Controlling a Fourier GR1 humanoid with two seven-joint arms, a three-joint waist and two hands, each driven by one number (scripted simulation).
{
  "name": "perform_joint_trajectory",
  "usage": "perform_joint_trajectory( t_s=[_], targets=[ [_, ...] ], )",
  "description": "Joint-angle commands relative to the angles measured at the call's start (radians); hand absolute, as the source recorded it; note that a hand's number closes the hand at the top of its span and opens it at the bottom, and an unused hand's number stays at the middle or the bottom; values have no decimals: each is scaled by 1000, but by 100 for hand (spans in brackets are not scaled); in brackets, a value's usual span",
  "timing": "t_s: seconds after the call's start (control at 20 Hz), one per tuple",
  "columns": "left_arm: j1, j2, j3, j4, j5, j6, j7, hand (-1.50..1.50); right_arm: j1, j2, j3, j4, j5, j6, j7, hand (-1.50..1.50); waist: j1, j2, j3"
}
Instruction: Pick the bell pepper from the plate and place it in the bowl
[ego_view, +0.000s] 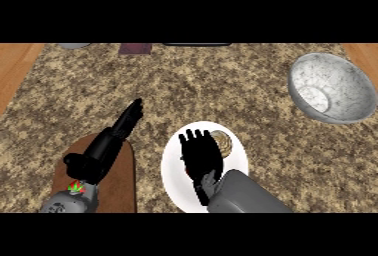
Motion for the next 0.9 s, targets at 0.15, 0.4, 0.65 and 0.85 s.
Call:
perform_joint_trajectory(
  t_s=[0.15, 0.4, 0.65, 0.85],
  targets=[
    [3, -59, -14, 2, -73, 5, 2, 0, 16, 25, -66, 76, 61, -14, -68, -150, 0, 0, 0],
    [-26, -43, 63, 15, -22, -53, 33, 0, 1, 26, -80, 193, 102, -84, -193, -150, 1, 1, 0],
    [40, -34, 51, -16, -42, -82, 2, 0, 28, 26, -21, 152, 79, -136, -215, 150, 3, 0, 0],
    [-66, -56, 83, 19, -35, -79, 60, 0, -44, 26, -56, 258, 128, -226, -325, 150, 2, 2, 0]
  ],
)
